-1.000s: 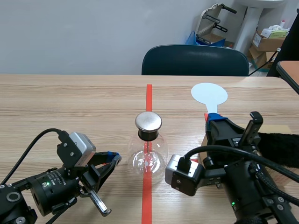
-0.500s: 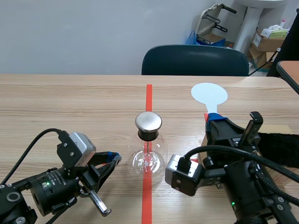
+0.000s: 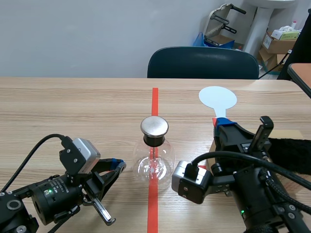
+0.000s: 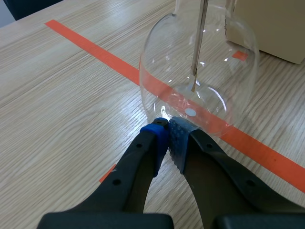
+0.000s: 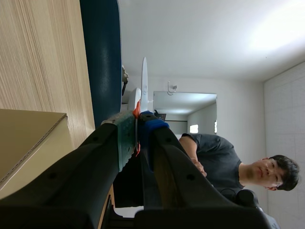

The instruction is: Do the electroscope experiment

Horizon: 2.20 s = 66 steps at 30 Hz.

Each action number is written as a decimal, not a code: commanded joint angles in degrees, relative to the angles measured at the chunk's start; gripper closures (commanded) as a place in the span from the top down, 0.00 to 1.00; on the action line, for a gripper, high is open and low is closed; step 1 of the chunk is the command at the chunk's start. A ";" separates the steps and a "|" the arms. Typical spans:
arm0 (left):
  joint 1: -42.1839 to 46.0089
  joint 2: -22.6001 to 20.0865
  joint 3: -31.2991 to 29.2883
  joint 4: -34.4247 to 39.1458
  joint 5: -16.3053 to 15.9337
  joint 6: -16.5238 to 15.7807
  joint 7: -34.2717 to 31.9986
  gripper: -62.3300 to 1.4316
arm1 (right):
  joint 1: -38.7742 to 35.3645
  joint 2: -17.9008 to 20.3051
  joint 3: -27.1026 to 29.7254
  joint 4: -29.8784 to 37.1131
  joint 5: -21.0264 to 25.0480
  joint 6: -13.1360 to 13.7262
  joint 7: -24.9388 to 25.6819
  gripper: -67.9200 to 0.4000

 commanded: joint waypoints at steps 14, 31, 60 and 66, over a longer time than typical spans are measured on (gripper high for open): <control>-0.31 0.26 -0.09 1.03 -0.35 -0.13 -0.68 0.07 | 0.66 0.31 0.04 0.46 -0.04 -0.66 -0.20 0.02; -0.31 0.07 -0.09 1.05 -0.42 -0.22 -0.79 0.07 | 0.68 0.28 0.04 0.46 -0.04 -0.70 -0.22 0.02; 0.87 -14.27 -0.09 2.03 -3.80 -23.41 -19.43 0.32 | -19.82 5.55 7.61 13.18 -1.57 -13.83 -0.57 0.03; 5.03 -19.58 -0.09 7.56 -4.44 -24.04 -24.50 0.59 | -25.99 4.61 13.62 13.20 0.66 -13.83 0.63 0.04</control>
